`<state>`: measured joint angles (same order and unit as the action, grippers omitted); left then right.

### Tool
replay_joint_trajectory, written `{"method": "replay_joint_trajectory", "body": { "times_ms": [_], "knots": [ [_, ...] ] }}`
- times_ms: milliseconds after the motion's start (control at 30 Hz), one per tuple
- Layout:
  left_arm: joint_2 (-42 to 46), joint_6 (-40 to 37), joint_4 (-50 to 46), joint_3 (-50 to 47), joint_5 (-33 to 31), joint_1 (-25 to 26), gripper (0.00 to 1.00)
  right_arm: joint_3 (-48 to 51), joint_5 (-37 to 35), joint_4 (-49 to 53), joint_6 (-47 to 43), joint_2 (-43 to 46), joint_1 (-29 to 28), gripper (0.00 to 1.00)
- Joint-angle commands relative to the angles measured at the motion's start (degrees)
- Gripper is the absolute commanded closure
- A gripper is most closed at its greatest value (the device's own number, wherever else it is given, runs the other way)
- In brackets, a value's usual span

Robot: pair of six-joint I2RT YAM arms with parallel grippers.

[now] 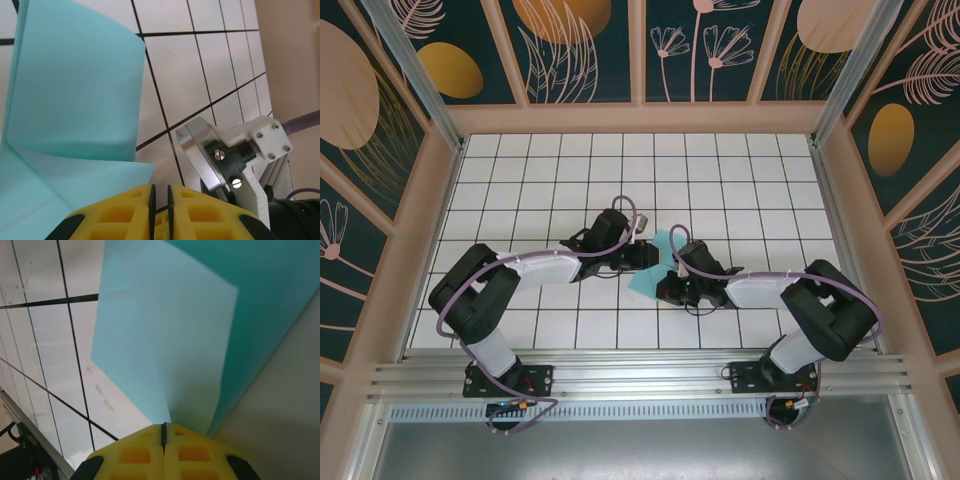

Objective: Fold a paper plane with a square sheet of paper (pick it up from the middle)
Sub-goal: Fold the triangle a second time at the center of the table.

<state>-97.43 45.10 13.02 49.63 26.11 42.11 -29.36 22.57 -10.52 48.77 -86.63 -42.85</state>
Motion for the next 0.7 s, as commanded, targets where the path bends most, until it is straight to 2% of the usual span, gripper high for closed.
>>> {"method": "replay_joint_trajectory", "body": {
  "times_ms": [0,667],
  "knots": [
    [-0.48,-1.76,-0.99,1.41,1.22,-0.10,0.82,-1.22,0.38,-1.82,-0.13,-1.83,-0.26,0.97],
    [-7.77,-1.24,0.09,2.90,1.76,-1.36,0.85,0.37,-1.78,2.98,0.15,-2.23,-0.12,0.98]
  ]
}}
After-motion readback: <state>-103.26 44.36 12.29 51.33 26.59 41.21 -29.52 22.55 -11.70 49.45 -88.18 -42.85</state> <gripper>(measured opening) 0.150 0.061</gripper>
